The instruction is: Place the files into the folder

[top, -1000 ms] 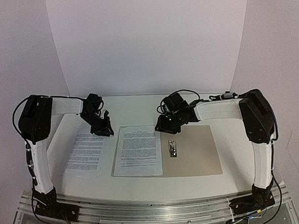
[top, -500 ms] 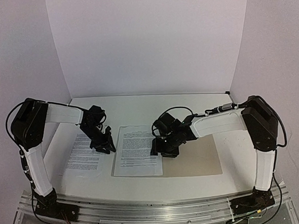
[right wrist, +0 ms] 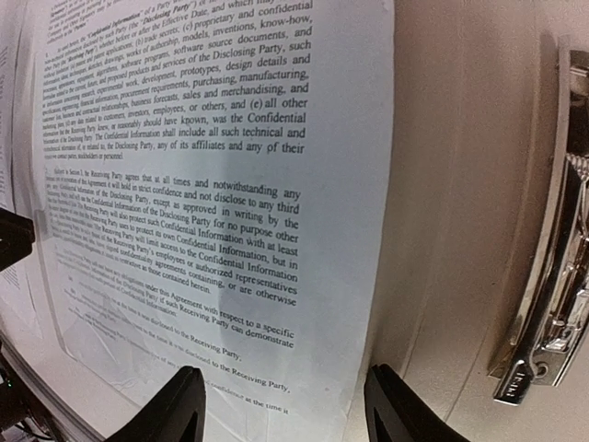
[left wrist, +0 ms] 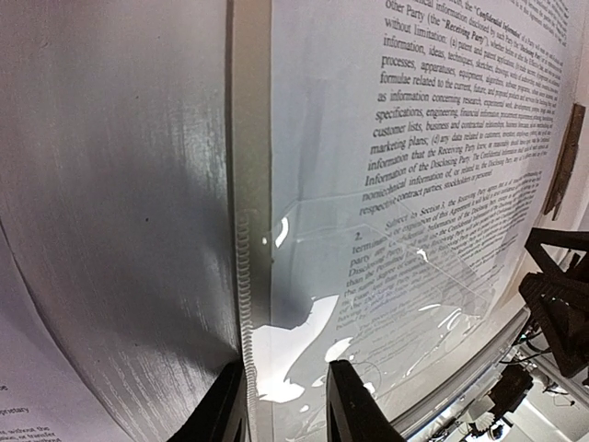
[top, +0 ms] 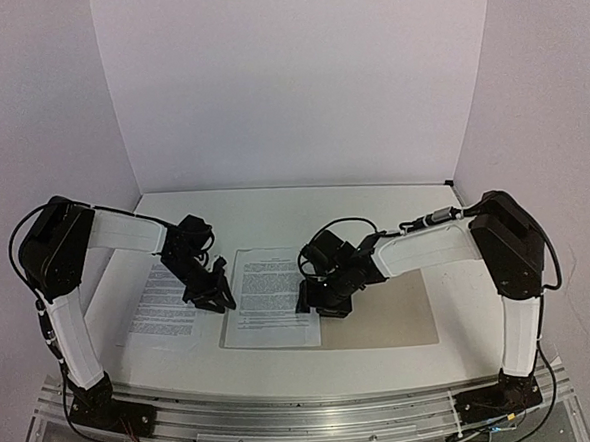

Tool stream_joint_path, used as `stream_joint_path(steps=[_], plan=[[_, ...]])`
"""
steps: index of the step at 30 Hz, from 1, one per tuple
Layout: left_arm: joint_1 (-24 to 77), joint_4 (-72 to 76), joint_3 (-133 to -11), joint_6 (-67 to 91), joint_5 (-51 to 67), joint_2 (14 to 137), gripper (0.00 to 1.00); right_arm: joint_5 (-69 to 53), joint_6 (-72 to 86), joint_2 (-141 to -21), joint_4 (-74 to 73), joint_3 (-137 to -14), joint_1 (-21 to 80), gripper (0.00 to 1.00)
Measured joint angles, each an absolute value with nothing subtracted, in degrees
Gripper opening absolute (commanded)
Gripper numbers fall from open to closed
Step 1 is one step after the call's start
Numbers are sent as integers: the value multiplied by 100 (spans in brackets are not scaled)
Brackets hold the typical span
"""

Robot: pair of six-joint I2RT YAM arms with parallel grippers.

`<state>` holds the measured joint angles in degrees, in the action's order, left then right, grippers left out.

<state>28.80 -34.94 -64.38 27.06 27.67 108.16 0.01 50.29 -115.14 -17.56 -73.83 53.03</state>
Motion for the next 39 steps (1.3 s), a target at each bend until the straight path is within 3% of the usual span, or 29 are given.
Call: stream_joint_path(steps=[21, 26, 32, 39], plan=[[2849, -3400, -6392, 2706, 3004, 10840, 29, 198, 5472, -11428, -1748, -7266, 5535, 57], [2849, -3399, -6392, 2707, 3005, 10848, 28, 256, 5558, -11375, -1906, -7223, 5569, 48], [2849, -3398, -6392, 2707, 3004, 10851, 28, 236, 5691, -11375, -2042, -7218, 5667, 28], [2849, -3398, -6392, 2707, 3004, 10851, 28, 172, 5799, -11375, -2147, -7216, 5754, 20]])
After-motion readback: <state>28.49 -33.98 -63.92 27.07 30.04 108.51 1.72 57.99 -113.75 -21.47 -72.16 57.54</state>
